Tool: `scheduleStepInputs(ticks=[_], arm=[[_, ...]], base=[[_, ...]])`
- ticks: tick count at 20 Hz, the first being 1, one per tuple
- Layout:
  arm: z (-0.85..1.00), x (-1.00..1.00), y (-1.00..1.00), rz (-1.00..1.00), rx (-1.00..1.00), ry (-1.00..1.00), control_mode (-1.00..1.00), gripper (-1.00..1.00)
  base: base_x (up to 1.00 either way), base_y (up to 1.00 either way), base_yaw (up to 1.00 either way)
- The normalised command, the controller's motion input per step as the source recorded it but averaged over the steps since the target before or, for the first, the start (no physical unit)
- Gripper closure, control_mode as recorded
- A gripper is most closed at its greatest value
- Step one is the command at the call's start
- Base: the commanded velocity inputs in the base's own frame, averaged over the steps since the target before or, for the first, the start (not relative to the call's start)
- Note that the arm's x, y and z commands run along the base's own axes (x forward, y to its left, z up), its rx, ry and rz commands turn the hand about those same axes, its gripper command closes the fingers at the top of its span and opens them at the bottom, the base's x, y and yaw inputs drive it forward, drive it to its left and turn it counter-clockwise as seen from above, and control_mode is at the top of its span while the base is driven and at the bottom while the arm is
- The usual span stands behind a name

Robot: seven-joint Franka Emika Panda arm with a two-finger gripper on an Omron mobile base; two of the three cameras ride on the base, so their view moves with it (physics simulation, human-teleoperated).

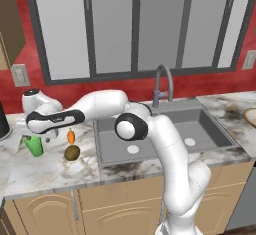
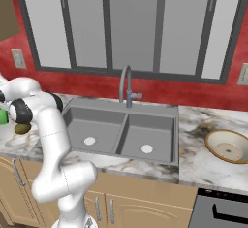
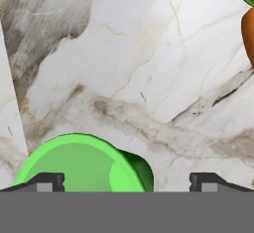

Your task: Remove the potato and carrot from the sink. Then move the bowl and cup from the counter to the sink for washing.

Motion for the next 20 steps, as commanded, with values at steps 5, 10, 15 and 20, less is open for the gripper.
scheduleStepInputs(ticks=[5, 10, 15, 20], arm=[[-0.08, -0.21, -0.05, 0.0, 0.0, 0.0, -1.0, -1.0], [-0.09, -0.25, -0.11, -0.02, 0.0, 0.0, -1.0, 1.0], [-0.19, -0.14, -0.15, -0.06, 0.0, 0.0, -1.0, 1.0], [-0.1, -0.07, -0.2, -0.06, 0.0, -0.01, -1.0, 1.0]], base=[[0.0, 0.0, 0.0], [0.0, 0.0, 0.0], [0.0, 0.0, 0.0], [0.0, 0.0, 0.0]])
